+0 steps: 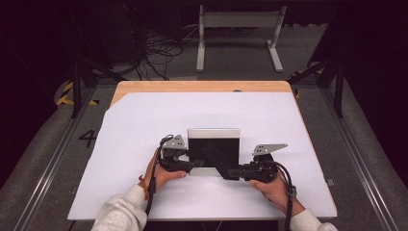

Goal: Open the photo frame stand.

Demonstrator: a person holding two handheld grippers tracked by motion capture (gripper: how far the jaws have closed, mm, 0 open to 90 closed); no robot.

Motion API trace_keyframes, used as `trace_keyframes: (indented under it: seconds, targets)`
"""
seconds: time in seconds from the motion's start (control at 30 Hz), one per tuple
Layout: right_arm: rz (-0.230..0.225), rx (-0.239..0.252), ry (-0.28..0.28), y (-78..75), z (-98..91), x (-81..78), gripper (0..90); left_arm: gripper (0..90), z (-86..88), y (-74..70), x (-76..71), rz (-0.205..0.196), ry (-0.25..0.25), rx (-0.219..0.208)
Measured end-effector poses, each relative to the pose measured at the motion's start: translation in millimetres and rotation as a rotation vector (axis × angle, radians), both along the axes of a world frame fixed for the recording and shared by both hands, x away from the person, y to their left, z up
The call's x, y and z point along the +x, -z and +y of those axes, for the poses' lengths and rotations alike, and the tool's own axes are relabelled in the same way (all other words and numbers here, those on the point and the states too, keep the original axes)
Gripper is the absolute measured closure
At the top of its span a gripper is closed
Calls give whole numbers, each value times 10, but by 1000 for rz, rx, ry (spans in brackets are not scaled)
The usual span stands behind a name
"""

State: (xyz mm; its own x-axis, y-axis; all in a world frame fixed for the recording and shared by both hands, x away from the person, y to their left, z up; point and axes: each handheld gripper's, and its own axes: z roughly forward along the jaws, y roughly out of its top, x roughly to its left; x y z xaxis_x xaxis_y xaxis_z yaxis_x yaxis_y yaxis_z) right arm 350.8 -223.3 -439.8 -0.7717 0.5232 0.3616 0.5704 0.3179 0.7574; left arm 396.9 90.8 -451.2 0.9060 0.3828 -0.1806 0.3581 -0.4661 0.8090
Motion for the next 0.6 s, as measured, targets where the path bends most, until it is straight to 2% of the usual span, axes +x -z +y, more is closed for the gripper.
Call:
trace_keyframes:
  seconds: [0.27,0.6]
  targets:
    - [-13,-22,12,9,1,3,772,628,-40,-80,-74,-90,-27,34]
    - [-45,-34,21,-9,61,-13,785,628,-43,-102,-66,-154,-61,66]
